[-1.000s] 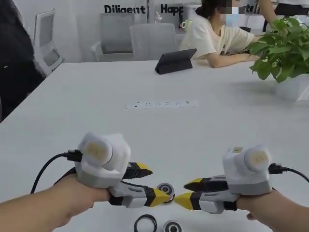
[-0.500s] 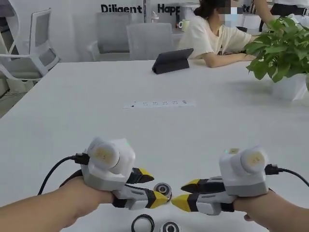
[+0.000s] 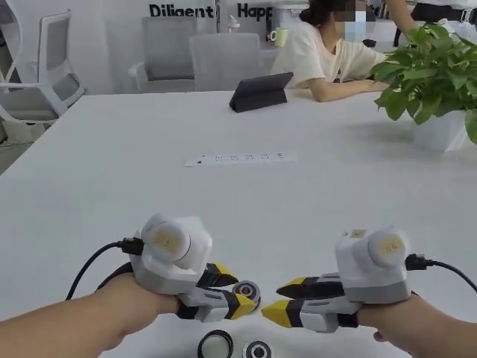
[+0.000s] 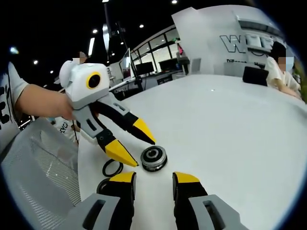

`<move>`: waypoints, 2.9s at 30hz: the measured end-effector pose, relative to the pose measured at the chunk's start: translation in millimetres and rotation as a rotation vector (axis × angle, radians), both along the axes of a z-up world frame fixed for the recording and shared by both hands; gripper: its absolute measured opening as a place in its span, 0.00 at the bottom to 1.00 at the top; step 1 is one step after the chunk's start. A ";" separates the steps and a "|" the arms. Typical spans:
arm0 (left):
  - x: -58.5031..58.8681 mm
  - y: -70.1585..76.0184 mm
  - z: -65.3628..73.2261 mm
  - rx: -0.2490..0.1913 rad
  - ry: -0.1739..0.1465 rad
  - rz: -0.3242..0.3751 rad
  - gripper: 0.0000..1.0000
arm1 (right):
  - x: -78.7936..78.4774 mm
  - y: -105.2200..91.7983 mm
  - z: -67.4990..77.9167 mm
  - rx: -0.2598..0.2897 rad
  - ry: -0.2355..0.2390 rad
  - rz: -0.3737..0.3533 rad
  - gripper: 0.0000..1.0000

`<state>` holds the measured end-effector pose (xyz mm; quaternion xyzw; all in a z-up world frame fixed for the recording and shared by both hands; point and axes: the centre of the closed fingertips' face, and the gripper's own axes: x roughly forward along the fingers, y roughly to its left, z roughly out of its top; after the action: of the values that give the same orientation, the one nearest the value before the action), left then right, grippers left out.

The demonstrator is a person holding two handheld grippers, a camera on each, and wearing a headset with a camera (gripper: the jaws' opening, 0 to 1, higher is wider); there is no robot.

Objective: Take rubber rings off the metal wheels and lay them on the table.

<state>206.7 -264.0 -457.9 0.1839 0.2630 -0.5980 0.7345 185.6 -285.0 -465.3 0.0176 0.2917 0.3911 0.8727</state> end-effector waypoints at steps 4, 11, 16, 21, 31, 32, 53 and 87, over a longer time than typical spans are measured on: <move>1.1 -1.0 -1.6 0.003 0.004 0.007 0.19 | -0.7 -0.3 -1.9 0.000 0.005 -0.001 0.28; 3.1 -2.1 -2.0 0.008 -0.012 0.007 0.16 | 0.3 0.2 -3.0 0.002 0.007 -0.001 0.28; 4.8 -2.2 -2.0 0.010 -0.021 0.014 0.13 | 2.8 2.3 -4.5 -0.005 0.001 0.005 0.27; 3.1 -3.2 -3.2 0.028 -0.060 -0.001 0.11 | 4.9 6.9 -5.5 -0.009 0.001 0.015 0.27; 4.2 -5.8 -3.9 0.024 -0.056 0.016 0.09 | 11.8 11.7 -9.2 -0.045 -0.014 0.039 0.25; 4.5 -5.7 -4.0 0.024 -0.056 0.019 0.08 | 12.1 12.2 -9.8 -0.051 -0.014 0.046 0.25; 5.2 -3.3 -4.8 0.029 -0.070 0.018 0.07 | 14.2 15.1 -16.4 -0.133 -0.059 0.078 0.12; 5.6 -4.7 -4.1 0.033 -0.082 0.030 0.07 | 23.1 -1.1 -1.8 0.194 0.106 -0.172 0.00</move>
<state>212.3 -268.7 -462.0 0.2162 0.2451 -0.5747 0.7503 208.7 -286.1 -467.2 0.1473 0.2955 0.3396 0.8807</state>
